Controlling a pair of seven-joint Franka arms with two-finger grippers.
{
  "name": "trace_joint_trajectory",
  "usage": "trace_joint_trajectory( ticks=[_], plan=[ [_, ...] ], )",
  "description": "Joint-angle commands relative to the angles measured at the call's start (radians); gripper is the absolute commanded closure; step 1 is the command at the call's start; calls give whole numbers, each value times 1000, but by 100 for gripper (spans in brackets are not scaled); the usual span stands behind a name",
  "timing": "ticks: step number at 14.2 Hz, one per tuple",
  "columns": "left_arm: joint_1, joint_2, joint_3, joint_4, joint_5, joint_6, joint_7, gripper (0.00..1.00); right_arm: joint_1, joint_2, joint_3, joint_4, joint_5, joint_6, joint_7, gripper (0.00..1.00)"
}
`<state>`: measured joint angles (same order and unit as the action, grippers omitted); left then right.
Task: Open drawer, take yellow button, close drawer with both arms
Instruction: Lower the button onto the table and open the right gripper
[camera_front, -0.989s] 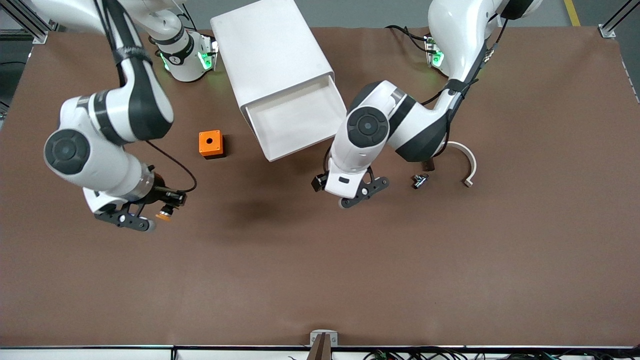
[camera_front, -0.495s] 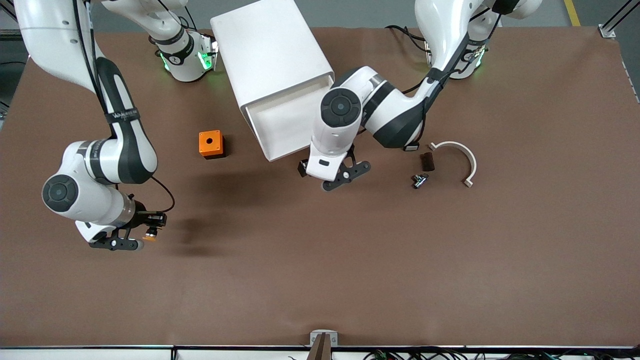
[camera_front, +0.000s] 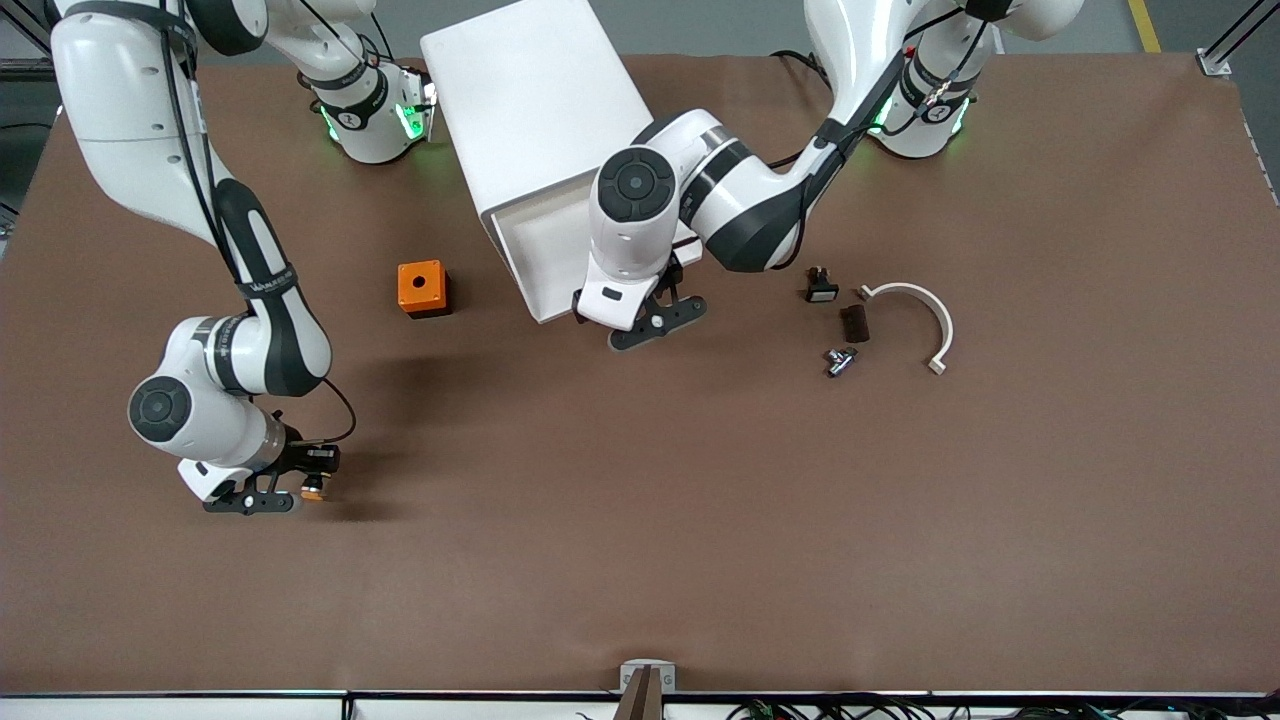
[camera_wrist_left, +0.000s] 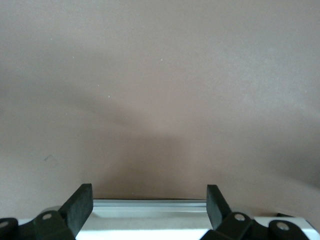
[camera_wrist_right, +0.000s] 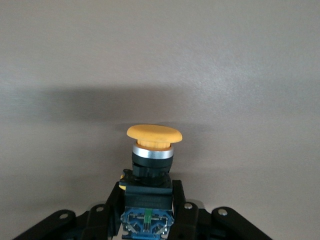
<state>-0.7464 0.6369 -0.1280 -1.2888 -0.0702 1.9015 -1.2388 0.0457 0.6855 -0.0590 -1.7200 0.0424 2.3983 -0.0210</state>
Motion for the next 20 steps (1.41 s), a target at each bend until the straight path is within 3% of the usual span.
trace_joint_trajectory(
  ticks=[1,5,6,7,8,12,20],
  plan=[
    [-13,-26,-5,-33,13,8,-1,0,-39,-3,21,7,22,-1,0,100],
    [-18,-19,-44,-35,9,1,-5,0,-49,6,19,8,30,2,7,96],
    [-18,-17,-54,-40,9,1,-4,0,-55,9,19,11,25,2,4,65],
    [-18,-19,-61,-41,7,1,-4,0,-55,9,19,13,19,4,3,22],
    [-18,-17,-64,-43,6,1,-4,0,-55,6,19,13,17,1,-5,0],
    [-19,-19,-79,-50,-55,1,-1,0,-43,-41,19,11,17,-46,-5,0],
    [-47,-17,-94,-70,-152,1,-4,0,-26,-322,22,88,17,-546,9,0]
  ],
)
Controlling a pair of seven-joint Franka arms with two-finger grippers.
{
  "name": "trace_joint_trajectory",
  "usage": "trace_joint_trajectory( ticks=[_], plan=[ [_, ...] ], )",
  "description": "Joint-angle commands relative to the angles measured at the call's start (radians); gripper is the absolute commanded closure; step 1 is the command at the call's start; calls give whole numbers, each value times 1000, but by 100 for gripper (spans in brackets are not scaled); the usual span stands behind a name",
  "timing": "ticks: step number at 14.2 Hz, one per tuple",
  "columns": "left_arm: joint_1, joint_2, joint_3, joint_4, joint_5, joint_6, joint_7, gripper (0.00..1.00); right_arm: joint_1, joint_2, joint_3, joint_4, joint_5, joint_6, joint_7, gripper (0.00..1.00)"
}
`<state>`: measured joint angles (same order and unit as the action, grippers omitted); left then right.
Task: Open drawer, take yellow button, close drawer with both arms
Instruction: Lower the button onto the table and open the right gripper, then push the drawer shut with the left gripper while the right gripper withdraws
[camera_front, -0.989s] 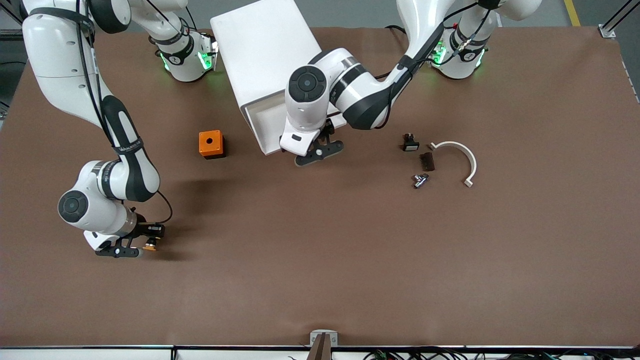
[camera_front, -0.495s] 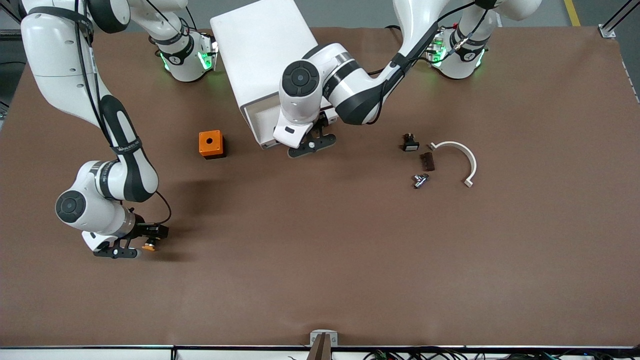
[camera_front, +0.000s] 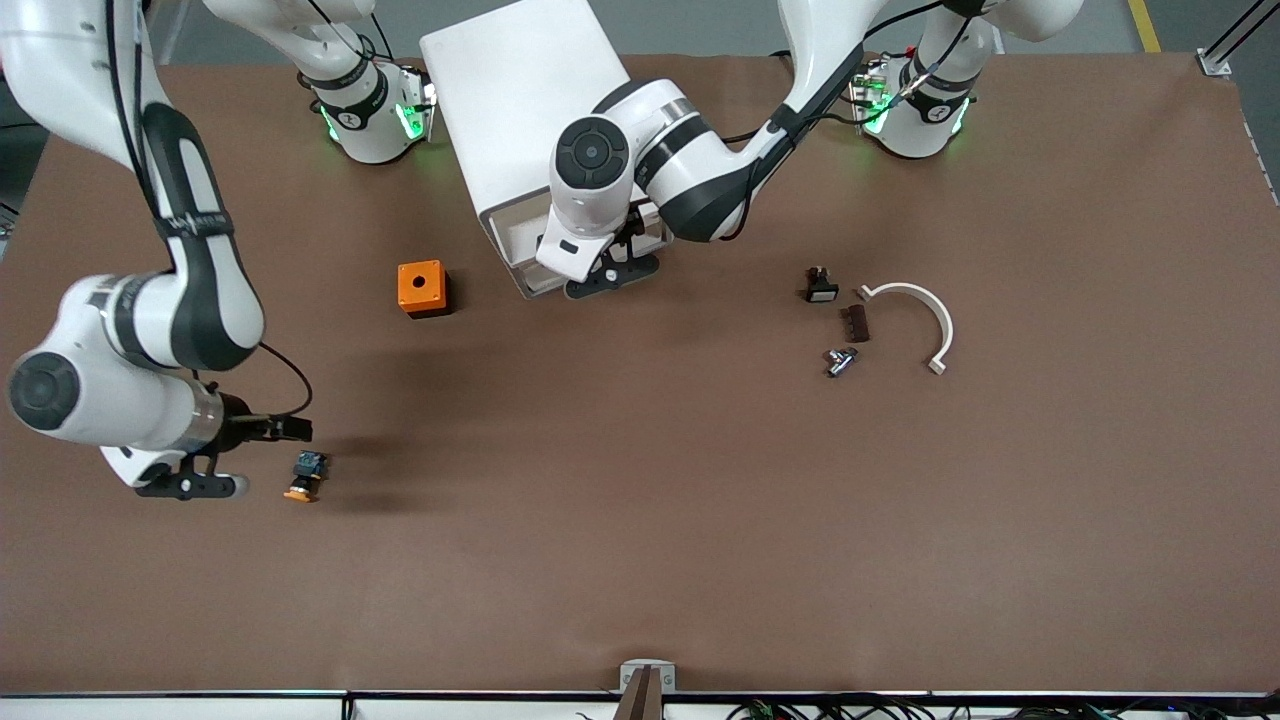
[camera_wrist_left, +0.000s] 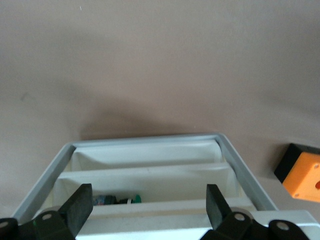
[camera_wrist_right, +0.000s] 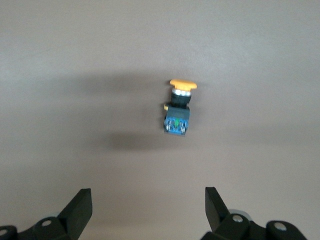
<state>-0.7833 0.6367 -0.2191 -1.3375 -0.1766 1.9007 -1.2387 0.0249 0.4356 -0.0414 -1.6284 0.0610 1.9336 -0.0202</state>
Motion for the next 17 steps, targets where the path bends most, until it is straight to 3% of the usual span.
trace_joint_trajectory(
  ticks=[1,4,9,11,17],
  plan=[
    [-20,-19,-5,-28,-63,1,-4,0,-3,-110,1,10,-3,-137,9,0],
    [-33,-19,-5,-35,-112,1,-5,0,-13,-178,0,82,-6,-316,48,0],
    [-42,-19,-5,-49,-199,1,-5,0,-17,-209,6,228,-55,-569,52,0],
    [-40,-19,-5,-51,-225,1,-5,0,-25,-201,1,304,-58,-599,55,0],
    [-25,-20,0,-51,-222,1,-5,0,-46,-222,6,317,-49,-625,57,0]
  ],
)
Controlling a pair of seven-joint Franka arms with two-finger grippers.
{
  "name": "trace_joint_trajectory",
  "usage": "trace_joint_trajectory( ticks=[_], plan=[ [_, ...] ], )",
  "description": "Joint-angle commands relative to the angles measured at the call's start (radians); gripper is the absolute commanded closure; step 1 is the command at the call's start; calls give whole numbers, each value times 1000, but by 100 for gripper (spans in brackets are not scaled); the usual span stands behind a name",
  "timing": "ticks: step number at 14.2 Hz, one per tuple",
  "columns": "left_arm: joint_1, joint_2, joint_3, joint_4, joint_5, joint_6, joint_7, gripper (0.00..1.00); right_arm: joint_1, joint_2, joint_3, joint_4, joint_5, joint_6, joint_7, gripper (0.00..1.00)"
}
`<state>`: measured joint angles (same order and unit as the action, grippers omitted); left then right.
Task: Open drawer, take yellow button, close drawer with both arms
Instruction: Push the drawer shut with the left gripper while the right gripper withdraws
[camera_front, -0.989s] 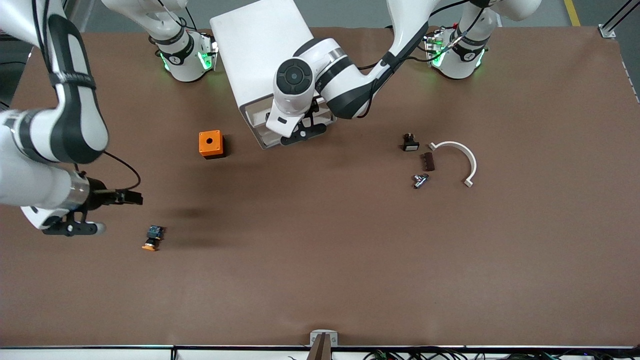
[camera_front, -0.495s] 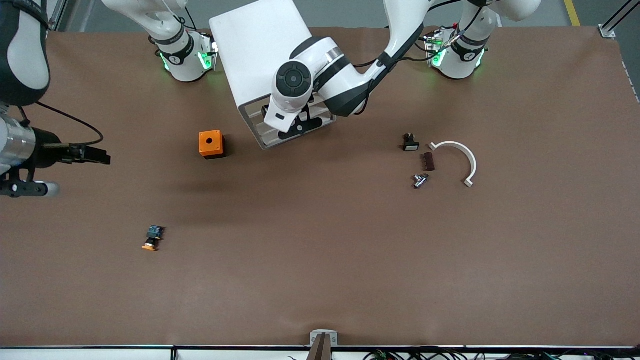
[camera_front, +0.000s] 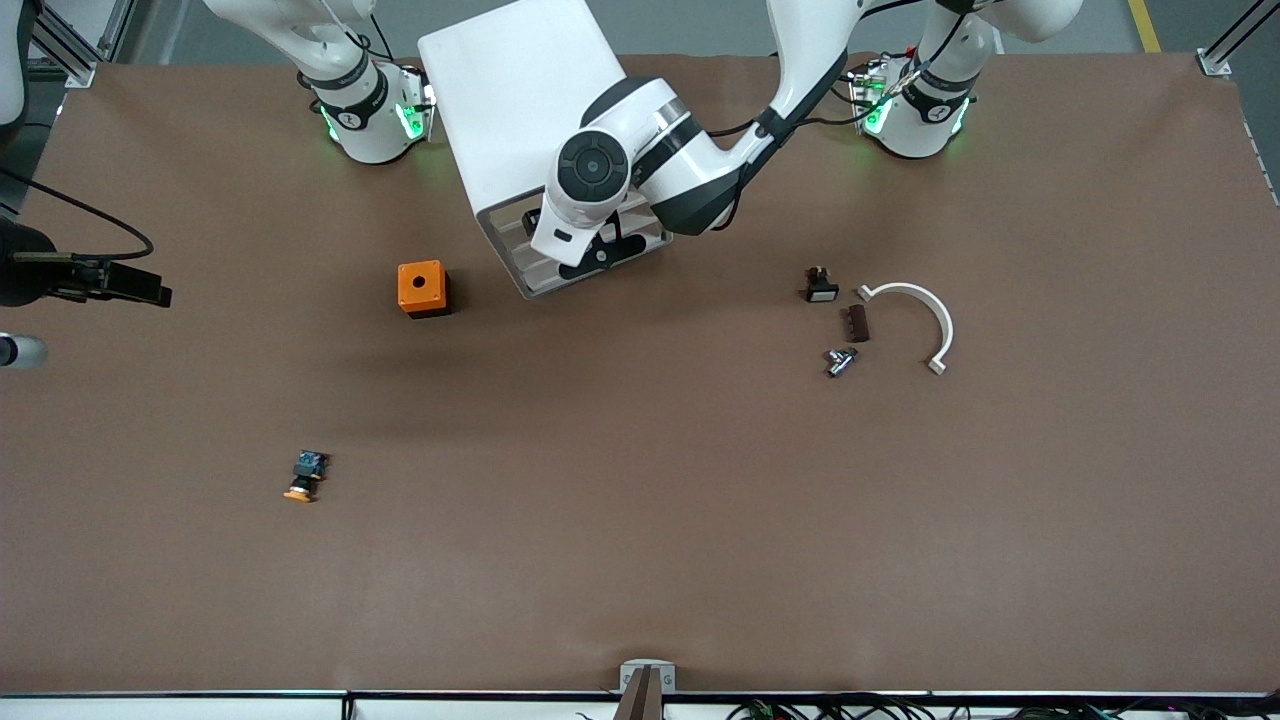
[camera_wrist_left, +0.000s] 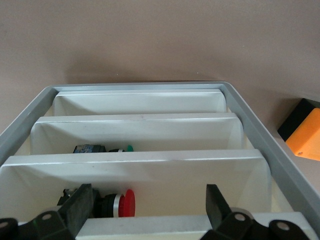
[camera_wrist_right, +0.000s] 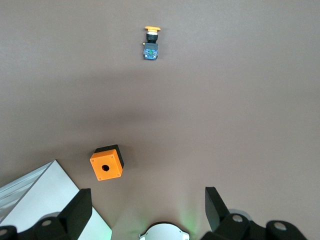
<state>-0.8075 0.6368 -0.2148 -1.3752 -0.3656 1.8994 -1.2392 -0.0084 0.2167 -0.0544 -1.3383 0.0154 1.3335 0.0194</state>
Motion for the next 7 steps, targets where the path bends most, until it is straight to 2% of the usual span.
trace_joint_trajectory(
  ticks=[1,4,7],
  plan=[
    [1,-25,3,-13,-30,3,-5,0,-7,-26,22,24,-8,-26,13,0],
    [72,-34,5,-10,-27,3,-5,0,-10,-85,21,-13,4,-42,24,0],
    [164,-60,5,-13,-26,1,-6,0,-7,-180,21,-129,8,-16,86,0]
  ],
)
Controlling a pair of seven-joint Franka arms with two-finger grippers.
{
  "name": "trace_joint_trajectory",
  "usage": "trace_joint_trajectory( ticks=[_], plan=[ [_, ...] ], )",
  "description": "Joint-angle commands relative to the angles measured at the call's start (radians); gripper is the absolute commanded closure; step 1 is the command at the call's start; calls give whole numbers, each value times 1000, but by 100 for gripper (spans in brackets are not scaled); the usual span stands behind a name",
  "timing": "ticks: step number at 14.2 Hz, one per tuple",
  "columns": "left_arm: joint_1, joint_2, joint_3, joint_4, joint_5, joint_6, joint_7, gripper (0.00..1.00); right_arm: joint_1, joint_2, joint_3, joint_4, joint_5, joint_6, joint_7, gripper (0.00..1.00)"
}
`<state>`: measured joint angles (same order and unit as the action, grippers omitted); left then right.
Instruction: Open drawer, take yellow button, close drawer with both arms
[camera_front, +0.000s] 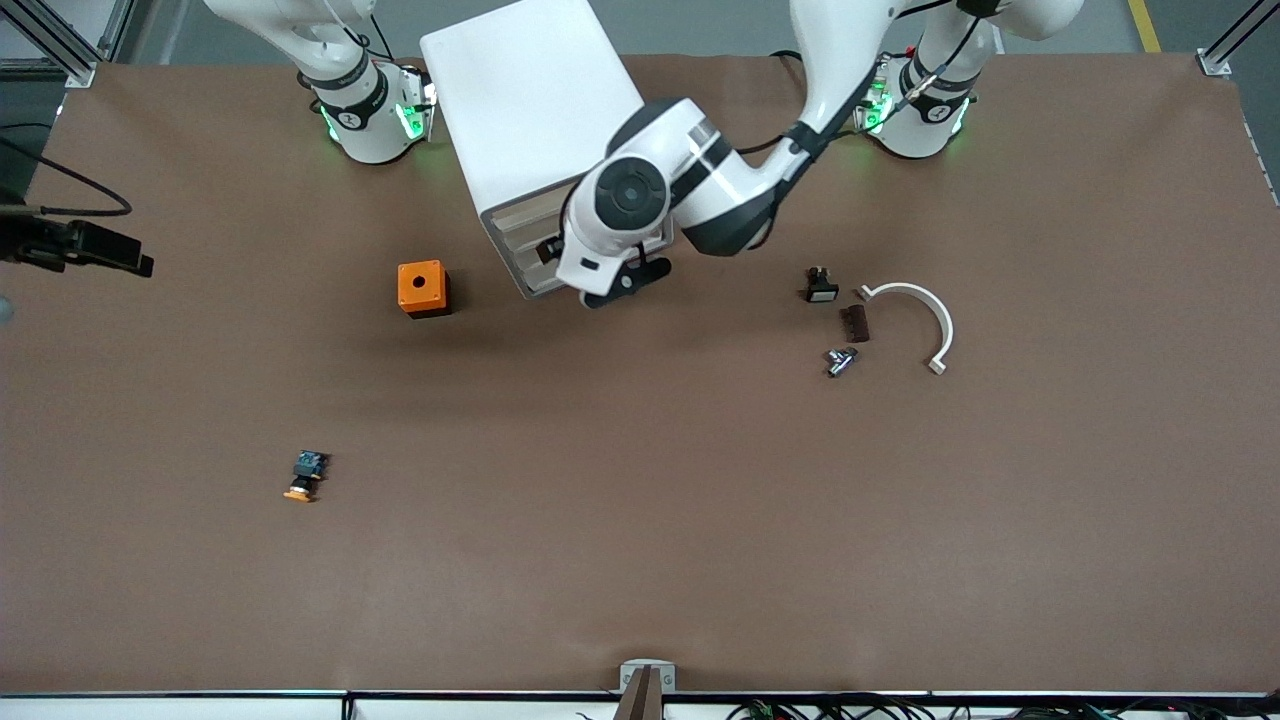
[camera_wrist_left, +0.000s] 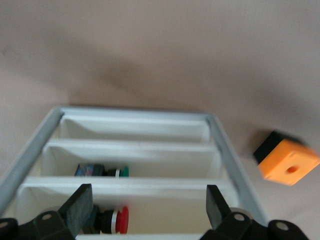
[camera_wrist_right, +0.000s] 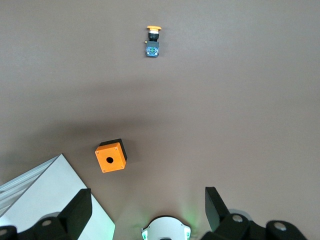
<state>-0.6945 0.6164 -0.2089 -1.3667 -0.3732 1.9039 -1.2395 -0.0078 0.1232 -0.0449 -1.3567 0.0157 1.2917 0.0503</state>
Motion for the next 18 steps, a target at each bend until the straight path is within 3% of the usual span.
trace_joint_trajectory(
  ticks=[1,6,14,18],
  plan=[
    [78,-43,-1,-20,-16,-3,-6,0,-6,-108,11,-136,9,37,63,0],
    [191,-64,-1,-22,51,-5,-5,0,40,-243,-12,-306,7,155,59,0],
    [295,-101,-10,-17,63,-58,5,0,74,-281,-53,-303,-8,172,45,0],
    [371,-139,-12,-12,62,-84,197,0,69,-281,-50,-303,-28,186,-56,0]
  ],
)
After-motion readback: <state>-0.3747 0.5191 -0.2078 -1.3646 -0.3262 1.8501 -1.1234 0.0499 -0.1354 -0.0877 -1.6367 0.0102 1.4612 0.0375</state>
